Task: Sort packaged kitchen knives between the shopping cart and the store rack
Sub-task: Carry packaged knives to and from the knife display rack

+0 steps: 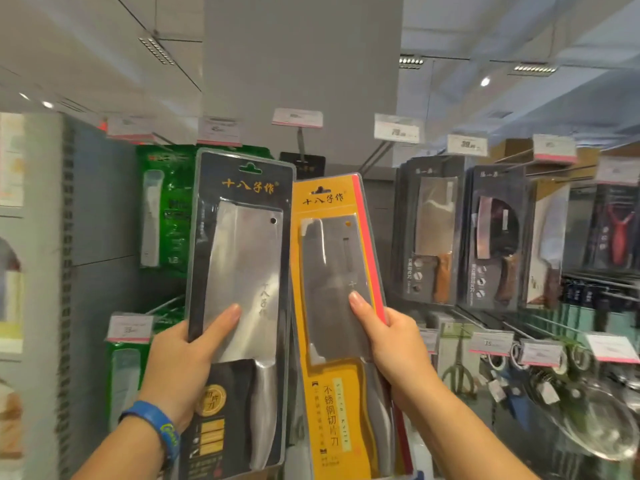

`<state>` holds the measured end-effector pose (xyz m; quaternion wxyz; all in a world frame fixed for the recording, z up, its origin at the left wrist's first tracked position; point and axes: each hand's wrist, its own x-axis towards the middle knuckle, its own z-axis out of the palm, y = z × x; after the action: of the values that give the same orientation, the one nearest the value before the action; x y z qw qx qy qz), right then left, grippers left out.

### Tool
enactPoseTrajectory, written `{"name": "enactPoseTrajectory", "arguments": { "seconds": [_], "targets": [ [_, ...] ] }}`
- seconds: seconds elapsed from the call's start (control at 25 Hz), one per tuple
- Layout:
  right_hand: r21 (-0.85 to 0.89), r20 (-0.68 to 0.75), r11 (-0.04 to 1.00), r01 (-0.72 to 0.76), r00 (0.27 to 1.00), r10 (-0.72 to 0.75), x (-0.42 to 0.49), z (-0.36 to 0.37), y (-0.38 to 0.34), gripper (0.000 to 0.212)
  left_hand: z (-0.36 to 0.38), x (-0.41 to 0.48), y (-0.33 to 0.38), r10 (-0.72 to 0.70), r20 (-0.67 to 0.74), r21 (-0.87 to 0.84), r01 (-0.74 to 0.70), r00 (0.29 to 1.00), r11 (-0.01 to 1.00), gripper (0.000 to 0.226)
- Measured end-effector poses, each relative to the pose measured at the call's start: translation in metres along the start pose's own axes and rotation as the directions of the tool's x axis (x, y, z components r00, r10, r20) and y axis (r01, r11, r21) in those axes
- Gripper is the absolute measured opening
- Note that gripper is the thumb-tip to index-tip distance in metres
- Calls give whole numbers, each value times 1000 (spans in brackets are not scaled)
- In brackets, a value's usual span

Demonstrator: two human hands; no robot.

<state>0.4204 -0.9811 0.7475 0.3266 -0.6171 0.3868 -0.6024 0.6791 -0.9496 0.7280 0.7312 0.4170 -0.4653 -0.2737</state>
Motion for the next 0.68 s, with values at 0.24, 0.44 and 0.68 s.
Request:
{"name": "enactPoseTrajectory", "arguments": {
  "seconds": [0.24,0.44,0.68],
  "targets": [
    [51,-74,996,75,995,-71,49,-53,27,32,69,18,-25,19,17,10,-19,1000,1000,49],
    [42,-186,997,71,981,-62,65,-50,71,25,75,20,-49,75,58,70,-79,996,994,19],
    [39,-167,998,-47,985,53,45,-23,114,49,52,29,-84,-49,-16,131,51,999,990,50]
  ]
}}
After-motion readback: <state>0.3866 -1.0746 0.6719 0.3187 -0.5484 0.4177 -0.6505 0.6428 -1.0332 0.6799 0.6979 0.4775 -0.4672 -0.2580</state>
